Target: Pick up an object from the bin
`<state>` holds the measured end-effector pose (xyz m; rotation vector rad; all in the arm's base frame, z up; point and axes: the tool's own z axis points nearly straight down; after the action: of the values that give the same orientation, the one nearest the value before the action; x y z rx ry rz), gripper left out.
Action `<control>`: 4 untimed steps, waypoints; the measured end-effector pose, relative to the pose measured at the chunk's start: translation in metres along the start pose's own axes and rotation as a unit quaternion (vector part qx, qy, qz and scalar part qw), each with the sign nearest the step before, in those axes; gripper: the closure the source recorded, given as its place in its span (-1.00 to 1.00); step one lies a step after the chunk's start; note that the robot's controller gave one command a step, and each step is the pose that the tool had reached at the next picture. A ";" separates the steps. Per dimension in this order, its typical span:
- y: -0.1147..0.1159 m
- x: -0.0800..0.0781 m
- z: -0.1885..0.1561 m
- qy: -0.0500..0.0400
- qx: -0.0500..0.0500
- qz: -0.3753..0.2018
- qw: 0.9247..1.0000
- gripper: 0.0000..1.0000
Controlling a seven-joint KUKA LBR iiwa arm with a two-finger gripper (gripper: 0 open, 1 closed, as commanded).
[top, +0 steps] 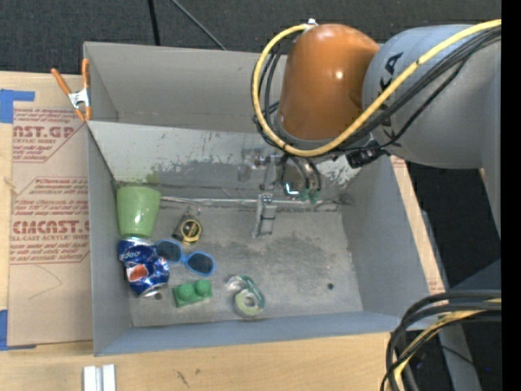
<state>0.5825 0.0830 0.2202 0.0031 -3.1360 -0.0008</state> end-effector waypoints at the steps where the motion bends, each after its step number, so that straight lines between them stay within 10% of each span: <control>1: 0.051 0.021 0.092 0.001 0.000 -0.037 0.999 -1.00; 2: 0.091 0.005 0.147 -0.005 -0.001 -0.093 0.996 -1.00; 3: 0.090 0.004 0.144 -0.005 -0.001 -0.092 0.996 1.00; 4: 0.092 0.058 0.010 -0.007 -0.001 -0.100 0.995 1.00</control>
Offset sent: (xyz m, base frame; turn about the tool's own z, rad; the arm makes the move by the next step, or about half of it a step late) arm -0.0189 0.0475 -0.0866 -0.0680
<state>0.5246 0.1748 0.2107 0.3169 -3.1342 -0.0038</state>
